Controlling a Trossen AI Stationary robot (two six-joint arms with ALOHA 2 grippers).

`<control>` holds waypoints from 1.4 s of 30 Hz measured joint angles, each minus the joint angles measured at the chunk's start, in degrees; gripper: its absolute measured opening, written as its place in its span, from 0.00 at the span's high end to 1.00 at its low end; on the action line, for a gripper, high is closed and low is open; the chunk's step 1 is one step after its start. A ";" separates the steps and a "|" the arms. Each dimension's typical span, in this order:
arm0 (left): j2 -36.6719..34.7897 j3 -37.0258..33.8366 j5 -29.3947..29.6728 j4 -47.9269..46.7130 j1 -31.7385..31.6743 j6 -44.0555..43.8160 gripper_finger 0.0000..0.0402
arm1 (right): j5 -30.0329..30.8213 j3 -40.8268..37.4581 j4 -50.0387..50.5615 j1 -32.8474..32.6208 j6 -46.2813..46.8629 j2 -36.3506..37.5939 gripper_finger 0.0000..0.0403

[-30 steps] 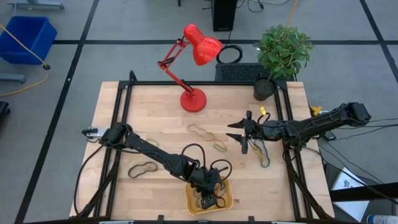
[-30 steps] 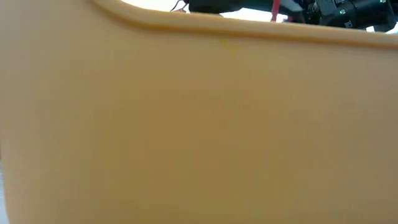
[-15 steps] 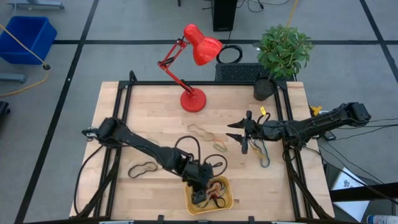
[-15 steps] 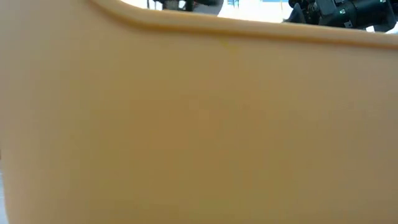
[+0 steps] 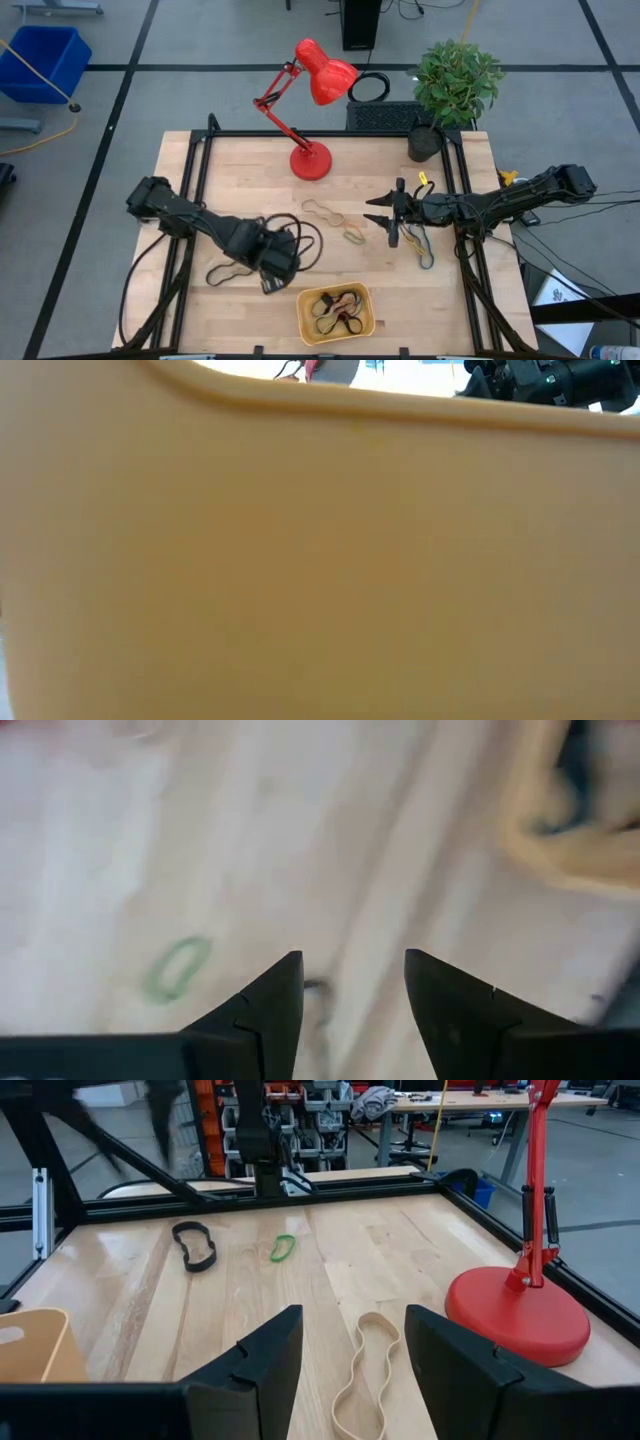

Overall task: Pick and place rubber bands into bin
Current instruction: Put the black rubber band into the yellow bin

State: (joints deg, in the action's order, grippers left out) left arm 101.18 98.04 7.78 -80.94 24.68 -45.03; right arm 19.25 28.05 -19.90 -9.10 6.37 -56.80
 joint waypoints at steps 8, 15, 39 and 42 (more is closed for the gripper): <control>0.01 -0.02 0.82 -3.94 3.12 6.16 0.55 | 0.09 0.00 0.00 0.00 0.00 0.00 0.57; 0.01 -4.42 -0.30 -4.73 5.09 7.29 0.55 | 0.20 0.00 -0.01 0.02 0.00 0.00 0.57; -17.63 -48.13 -6.22 28.16 6.43 8.53 0.55 | 1.90 0.02 -3.89 1.29 0.44 0.00 0.57; -17.65 -51.82 -5.91 30.13 6.31 6.80 0.55 | 1.90 0.02 -3.89 1.29 0.45 0.00 0.57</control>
State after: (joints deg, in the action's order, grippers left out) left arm 83.53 46.22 1.87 -50.80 30.99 -38.23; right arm 21.15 28.08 -23.79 -7.81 6.82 -56.80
